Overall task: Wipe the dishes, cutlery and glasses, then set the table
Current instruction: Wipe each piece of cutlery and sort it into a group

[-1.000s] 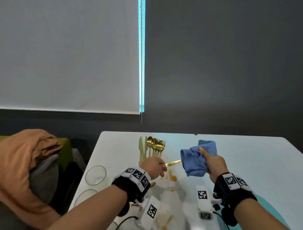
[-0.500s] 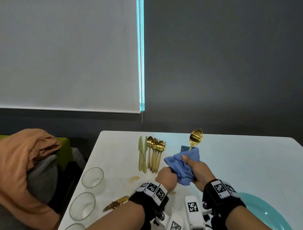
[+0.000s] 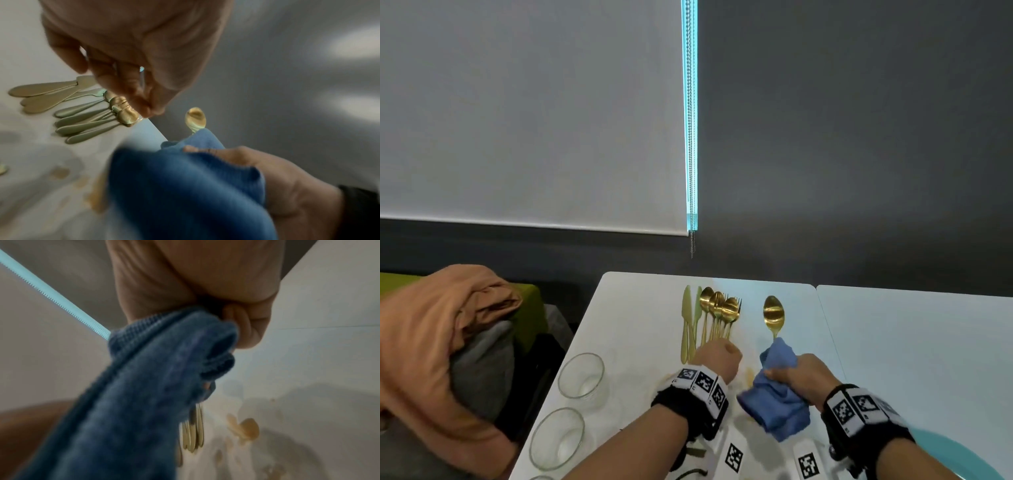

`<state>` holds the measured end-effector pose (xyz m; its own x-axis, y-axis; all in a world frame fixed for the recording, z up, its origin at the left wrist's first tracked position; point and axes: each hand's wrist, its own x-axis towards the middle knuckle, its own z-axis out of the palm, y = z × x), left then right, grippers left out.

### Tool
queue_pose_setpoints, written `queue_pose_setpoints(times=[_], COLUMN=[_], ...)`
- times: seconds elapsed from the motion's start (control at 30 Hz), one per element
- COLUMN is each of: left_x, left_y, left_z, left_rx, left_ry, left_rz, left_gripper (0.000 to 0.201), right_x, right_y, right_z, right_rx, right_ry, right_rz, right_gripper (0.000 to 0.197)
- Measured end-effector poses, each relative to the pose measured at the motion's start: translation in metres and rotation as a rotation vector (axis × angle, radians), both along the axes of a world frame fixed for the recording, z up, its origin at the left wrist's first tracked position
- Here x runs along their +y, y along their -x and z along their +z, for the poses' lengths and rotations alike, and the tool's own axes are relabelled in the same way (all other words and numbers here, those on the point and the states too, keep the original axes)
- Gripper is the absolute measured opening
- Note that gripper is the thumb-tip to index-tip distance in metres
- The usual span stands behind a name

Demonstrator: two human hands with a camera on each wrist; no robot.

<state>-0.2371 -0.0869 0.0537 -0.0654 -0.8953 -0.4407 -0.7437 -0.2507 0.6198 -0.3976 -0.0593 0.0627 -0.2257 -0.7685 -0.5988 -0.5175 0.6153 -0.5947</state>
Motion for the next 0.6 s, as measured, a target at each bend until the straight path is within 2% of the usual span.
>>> queue_pose_setpoints(times=[0.1,0.2,0.3,0.47,0.53,0.6], left_x=[-0.013,-0.026,-0.039,-0.058,-0.067,-0.075], left_y=[0.006,0.006,0.002,0.005,0.005,0.002], left_z=[0.006,0.001,-0.013,-0.025,-0.026,-0.030], left_rx=[0.169,0.181,0.264,0.278,0.216,0.075], left_ry=[-0.019,-0.096,-0.156,-0.106,-0.082,-0.057], left_rz=[0.021,-0.014,0.068,0.232,0.269,0.253], left_gripper=[0.022,0.022,0.030,0.030,0.030,0.029], right_x=[-0.008,-0.017,-0.026,-0.043,-0.044,-0.041], right_y=[-0.013,-0.028,-0.035,-0.036,-0.032,-0.022], right_z=[-0.001,-0.004,-0.008,-0.012,-0.015,-0.018], right_rx=[0.050,0.044,0.043,0.214,0.294,0.329], right_ry=[-0.039,-0.041,-0.062,-0.099,-0.104,-0.107], right_rz=[0.129,0.223,0.306,0.401,0.409,0.408], right_gripper=[0.029,0.027,0.025,0.033,0.032,0.029])
